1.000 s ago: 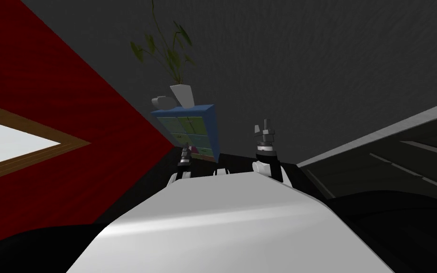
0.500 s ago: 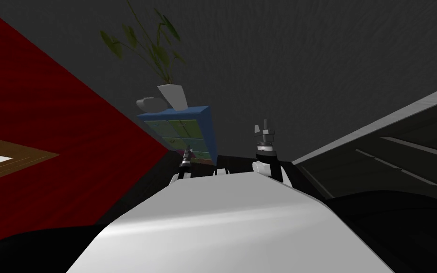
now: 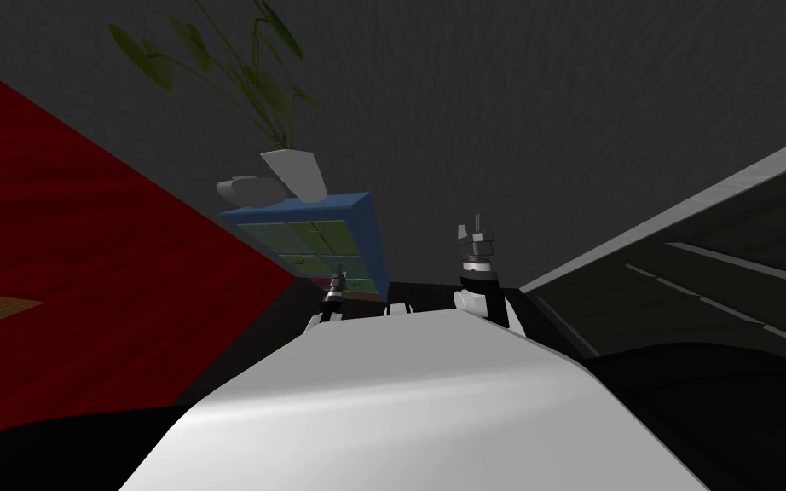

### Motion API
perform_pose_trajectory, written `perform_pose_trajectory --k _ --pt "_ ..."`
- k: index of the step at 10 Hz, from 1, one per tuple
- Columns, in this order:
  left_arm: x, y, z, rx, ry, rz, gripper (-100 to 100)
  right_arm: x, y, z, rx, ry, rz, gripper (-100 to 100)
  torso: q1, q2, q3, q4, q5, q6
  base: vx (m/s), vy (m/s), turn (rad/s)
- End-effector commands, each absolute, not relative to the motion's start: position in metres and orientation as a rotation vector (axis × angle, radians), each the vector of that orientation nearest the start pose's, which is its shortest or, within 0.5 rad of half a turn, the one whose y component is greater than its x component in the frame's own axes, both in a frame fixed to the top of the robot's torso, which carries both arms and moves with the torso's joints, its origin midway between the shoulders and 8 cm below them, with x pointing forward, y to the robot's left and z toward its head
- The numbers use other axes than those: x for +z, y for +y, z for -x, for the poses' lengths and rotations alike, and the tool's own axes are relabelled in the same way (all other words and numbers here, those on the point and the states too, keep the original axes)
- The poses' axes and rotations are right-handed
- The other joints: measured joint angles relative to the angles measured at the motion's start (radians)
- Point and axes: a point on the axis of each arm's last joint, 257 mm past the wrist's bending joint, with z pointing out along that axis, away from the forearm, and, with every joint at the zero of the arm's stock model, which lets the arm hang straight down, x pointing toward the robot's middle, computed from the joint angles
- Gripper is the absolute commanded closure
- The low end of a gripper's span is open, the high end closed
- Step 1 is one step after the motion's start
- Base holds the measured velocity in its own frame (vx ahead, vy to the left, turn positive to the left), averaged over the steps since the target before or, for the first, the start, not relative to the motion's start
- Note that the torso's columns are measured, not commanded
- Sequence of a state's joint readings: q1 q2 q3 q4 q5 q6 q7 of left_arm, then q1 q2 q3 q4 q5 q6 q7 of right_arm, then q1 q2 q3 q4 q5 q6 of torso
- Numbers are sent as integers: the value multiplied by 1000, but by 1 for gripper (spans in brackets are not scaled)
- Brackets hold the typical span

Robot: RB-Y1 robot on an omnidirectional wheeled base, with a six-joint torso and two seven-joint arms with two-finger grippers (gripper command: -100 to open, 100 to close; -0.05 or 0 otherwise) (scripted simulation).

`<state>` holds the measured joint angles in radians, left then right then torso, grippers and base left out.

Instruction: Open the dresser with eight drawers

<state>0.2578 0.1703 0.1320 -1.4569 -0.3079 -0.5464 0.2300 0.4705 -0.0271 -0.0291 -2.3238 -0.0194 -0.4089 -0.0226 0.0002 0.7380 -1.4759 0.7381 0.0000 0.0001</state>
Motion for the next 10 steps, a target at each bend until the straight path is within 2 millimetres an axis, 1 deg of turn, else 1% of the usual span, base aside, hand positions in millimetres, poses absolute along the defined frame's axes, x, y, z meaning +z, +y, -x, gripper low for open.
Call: perform_pose_trajectory --k 1,2,3,4,5,7,8,9,10 --pt "-268 332 -438 -1069 1227 906 -100 37 -286 -351 1313 628 -673 0 -1 -1 -1 0 0 0 40 -5 -22" --pt "-262 337 -443 -1064 1225 910 -100 37 -286 -351 1313 627 -672 0 0 2 1 0 0 0 63 -6 -48" --pt "-265 335 -441 -1067 1226 905 -100 37 -286 -351 1313 628 -673 0 0 0 0 0 0 0 40 -3 -15" --pt "-264 335 -441 -1066 1226 907 100 37 -286 -351 1313 627 -672 0 0 1 0 0 0 0 7 -1 3" --pt "-262 336 -437 -1071 1228 904 100 37 -286 -351 1313 627 -672 0 0 2 1 0 0 0 -102 5 15" --pt "-260 336 -434 -1074 1230 901 100 37 -286 -351 1314 627 -672 0 6 6 4 -1 2 -3 -181 28 25" --pt "-259 336 -432 -1076 1232 900 100 37 -286 -351 1314 627 -672 0 6 3 2 0 2 -4 -195 2 26" --pt "-260 333 -434 -1081 1230 896 100 37 -286 -351 1314 627 -672 0 4 1 1 0 1 -3 -99 -6 7" --pt "-262 334 -428 -1082 1240 900 100 37 -286 -351 1314 627 -672 0 1 -5 -3 0 -1 -1 -149 0 47"
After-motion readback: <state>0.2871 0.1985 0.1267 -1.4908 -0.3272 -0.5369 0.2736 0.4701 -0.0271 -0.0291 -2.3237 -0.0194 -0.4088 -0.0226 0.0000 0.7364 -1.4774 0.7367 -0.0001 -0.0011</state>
